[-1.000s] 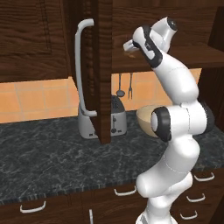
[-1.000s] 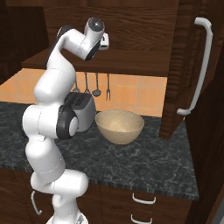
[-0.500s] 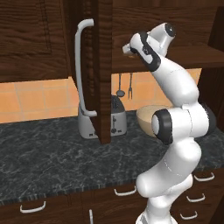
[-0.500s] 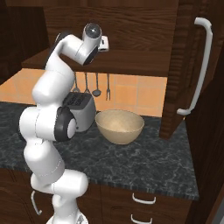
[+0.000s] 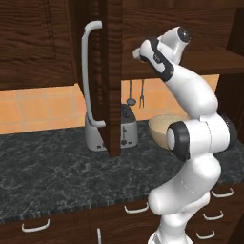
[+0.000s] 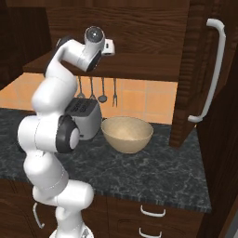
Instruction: Open the cabinet, pick up the bread from the cabinet and place it in the basket. Then move the basket to the dining counter.
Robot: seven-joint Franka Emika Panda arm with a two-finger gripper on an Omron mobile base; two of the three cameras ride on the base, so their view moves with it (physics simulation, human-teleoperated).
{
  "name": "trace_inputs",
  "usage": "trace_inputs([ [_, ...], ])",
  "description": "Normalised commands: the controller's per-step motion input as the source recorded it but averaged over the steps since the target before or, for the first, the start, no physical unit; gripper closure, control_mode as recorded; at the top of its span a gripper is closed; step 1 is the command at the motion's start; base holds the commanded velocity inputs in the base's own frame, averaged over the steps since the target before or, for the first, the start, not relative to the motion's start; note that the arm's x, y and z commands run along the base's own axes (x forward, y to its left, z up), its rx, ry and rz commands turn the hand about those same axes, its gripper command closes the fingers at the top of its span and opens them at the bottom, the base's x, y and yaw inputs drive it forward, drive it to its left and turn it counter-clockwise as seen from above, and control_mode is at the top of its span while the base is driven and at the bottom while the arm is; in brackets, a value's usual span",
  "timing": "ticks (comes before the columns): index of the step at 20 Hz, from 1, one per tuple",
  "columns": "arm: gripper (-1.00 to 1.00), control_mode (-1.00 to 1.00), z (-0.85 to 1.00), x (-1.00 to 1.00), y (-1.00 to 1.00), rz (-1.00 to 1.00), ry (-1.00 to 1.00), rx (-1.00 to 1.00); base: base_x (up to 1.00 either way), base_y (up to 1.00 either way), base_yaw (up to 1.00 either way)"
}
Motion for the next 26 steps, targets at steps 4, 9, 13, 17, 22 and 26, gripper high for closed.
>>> trace_inputs([
  [4, 1.0, -1.0, 0.0, -0.84, -0.36, -0.01, -0.03, 0.03, 0.0, 0.0, 0.0],
  [9, 1.0, -1.0, 0.03, -1.0, -0.57, -0.05, -0.06, 0.04, 0.0, 0.0, 0.0],
  [13, 1.0, -1.0, 0.15, -1.0, -0.56, -0.06, 0.02, 0.06, 0.0, 0.0, 0.0],
  [17, 1.0, -1.0, 0.12, -1.0, -0.47, -0.01, 0.13, 0.01, 0.0, 0.0, 0.0],
  [22, 1.0, -1.0, -0.14, -1.0, -0.28, 0.0, 0.13, 0.0, 0.0, 0.0, 0.0],
  [26, 1.0, -1.0, -0.35, -1.0, -0.02, -0.05, 0.21, 0.0, 0.0, 0.0, 0.0],
])
